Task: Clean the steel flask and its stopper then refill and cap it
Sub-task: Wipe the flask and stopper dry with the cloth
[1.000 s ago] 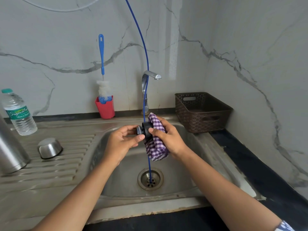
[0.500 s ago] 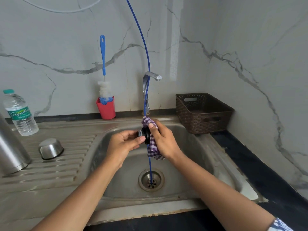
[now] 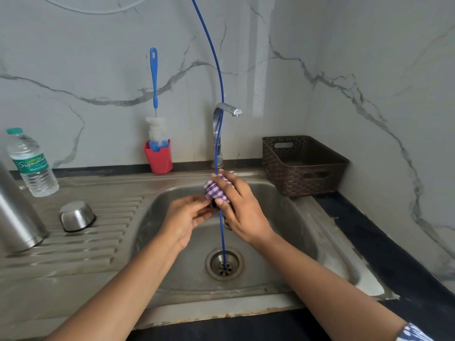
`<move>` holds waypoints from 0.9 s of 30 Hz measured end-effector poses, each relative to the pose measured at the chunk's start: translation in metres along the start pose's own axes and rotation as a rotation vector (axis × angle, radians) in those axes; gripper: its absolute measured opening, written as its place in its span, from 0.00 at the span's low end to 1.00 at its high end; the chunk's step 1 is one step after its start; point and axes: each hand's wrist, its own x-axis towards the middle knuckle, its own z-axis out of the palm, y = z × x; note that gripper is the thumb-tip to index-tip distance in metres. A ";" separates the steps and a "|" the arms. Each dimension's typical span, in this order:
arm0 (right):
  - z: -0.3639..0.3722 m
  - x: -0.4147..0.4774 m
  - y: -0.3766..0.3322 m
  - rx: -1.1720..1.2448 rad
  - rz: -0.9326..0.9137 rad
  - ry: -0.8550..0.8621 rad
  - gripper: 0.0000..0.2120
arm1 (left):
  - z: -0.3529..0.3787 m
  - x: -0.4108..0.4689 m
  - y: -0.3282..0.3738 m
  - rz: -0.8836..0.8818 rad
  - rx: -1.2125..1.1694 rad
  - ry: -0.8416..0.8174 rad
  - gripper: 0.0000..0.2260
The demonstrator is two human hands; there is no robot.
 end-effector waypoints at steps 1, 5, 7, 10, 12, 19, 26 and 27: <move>0.000 0.000 0.002 -0.014 -0.025 -0.003 0.21 | 0.001 0.000 0.000 -0.030 -0.030 -0.002 0.04; 0.004 0.015 -0.005 0.357 0.476 0.061 0.16 | 0.001 0.001 0.000 -0.018 -0.025 0.002 0.02; 0.003 0.018 0.006 0.685 0.870 0.099 0.18 | 0.001 0.003 0.000 -0.014 -0.057 0.011 0.04; -0.008 0.014 0.021 1.116 1.146 0.294 0.19 | 0.002 0.005 -0.001 -0.032 -0.087 -0.004 0.07; -0.015 0.015 0.023 1.121 1.085 0.428 0.18 | 0.003 0.004 -0.002 -0.047 -0.075 0.012 0.05; 0.004 0.008 -0.019 0.451 0.471 0.143 0.14 | 0.002 0.004 -0.008 -0.031 -0.033 0.040 0.04; 0.004 0.012 -0.015 0.710 0.834 0.175 0.16 | 0.007 0.004 -0.012 0.197 0.160 0.096 0.04; 0.006 0.010 -0.014 0.776 0.880 0.208 0.16 | 0.007 0.004 -0.013 0.261 0.192 0.093 0.05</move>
